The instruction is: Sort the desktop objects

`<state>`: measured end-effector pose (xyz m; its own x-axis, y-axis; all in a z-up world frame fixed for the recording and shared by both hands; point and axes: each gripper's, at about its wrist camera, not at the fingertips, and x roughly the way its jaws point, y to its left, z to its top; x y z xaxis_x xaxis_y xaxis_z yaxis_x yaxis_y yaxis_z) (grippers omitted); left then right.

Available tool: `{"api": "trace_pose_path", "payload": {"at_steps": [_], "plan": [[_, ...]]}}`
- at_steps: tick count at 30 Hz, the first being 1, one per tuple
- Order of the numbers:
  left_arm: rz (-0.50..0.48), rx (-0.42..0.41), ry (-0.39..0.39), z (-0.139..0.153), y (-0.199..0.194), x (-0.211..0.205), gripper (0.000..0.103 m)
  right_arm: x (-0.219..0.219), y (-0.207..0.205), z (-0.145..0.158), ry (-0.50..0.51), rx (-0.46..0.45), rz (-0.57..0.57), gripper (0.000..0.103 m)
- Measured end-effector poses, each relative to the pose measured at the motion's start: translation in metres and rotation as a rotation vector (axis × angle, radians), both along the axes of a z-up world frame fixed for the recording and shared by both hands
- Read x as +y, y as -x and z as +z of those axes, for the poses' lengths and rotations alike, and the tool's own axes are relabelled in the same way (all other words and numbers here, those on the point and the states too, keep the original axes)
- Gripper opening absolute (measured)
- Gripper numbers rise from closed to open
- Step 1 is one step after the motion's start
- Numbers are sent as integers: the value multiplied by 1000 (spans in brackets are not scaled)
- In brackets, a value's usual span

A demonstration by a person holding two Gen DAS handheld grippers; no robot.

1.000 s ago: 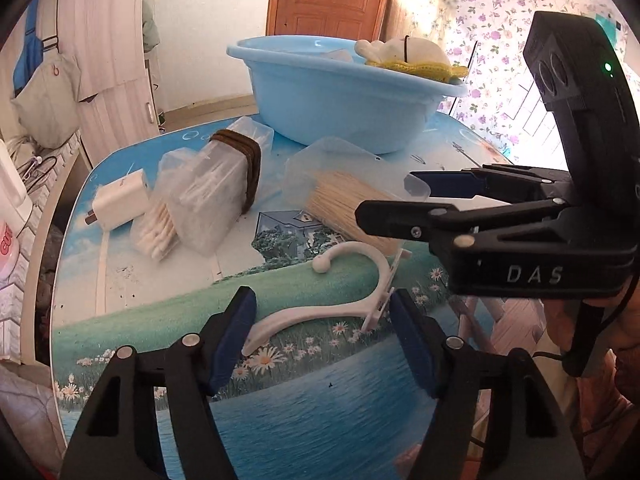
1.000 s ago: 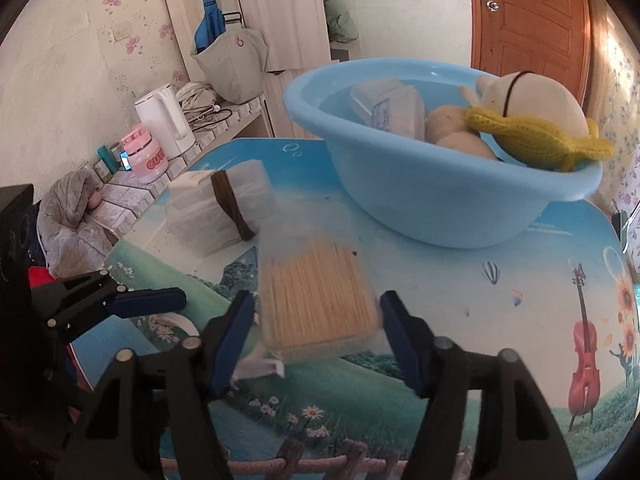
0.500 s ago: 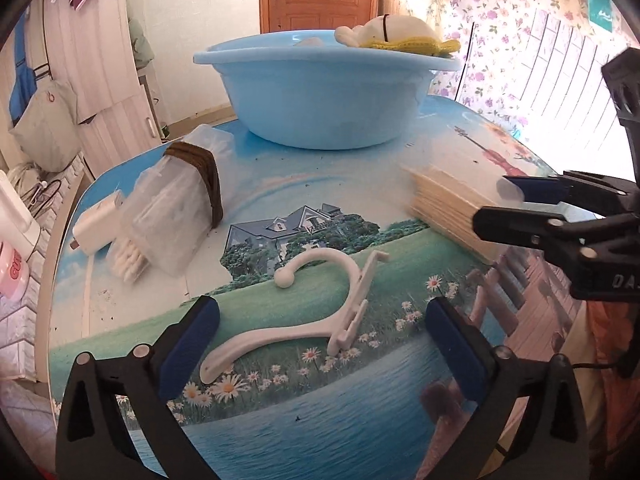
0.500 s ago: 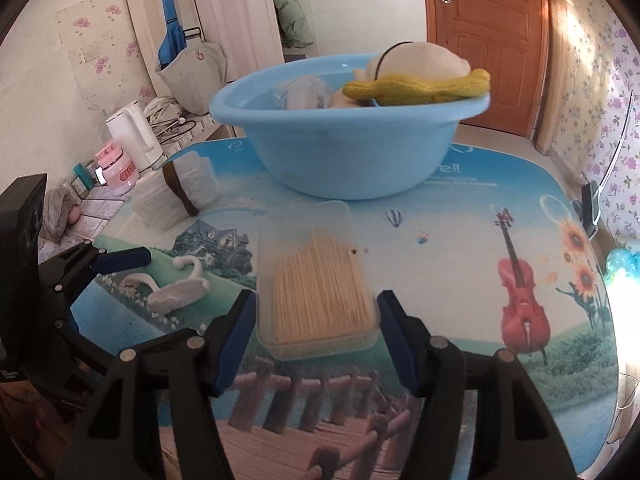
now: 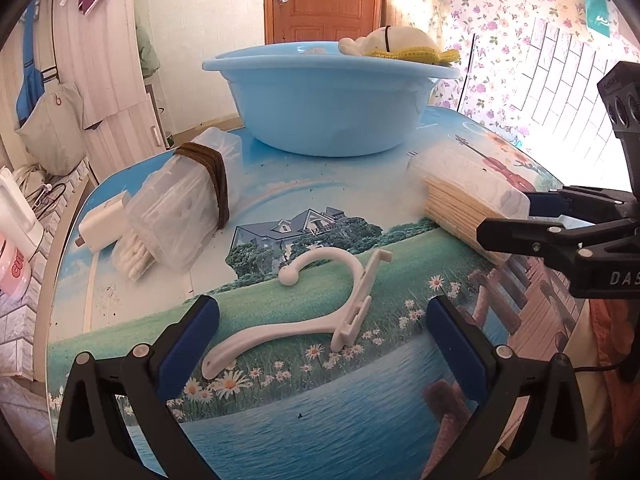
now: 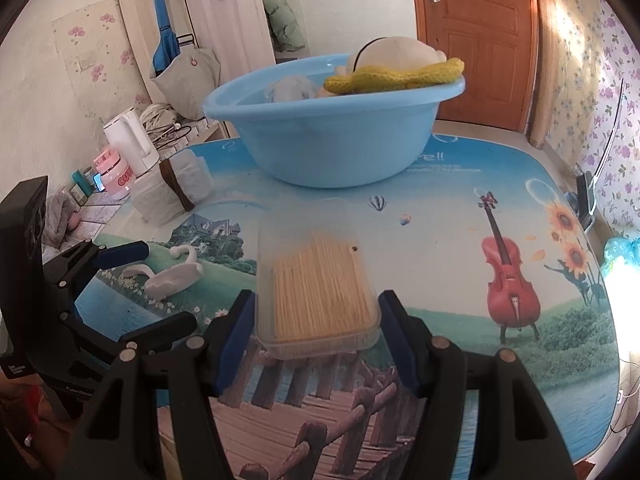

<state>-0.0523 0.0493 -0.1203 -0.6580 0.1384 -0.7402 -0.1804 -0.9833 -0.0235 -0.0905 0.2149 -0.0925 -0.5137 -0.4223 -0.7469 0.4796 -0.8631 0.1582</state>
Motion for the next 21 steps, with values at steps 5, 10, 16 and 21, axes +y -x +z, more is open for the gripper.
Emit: {"api": "trace_pose_path", "payload": {"at_steps": [5, 10, 16, 21], "plan": [[-1, 4, -1, -1, -1, 0, 102, 0, 1, -3, -9, -11, -7, 63], [-1, 4, -1, -1, -1, 0, 102, 0, 1, -3, -12, -11, -6, 63], [0, 4, -1, -1, -1, 0, 102, 1, 2, -3, -19, -12, -8, 63], [-1, 4, -1, 0, -1, 1, 102, -1, 2, -3, -22, -12, -10, 63]]}}
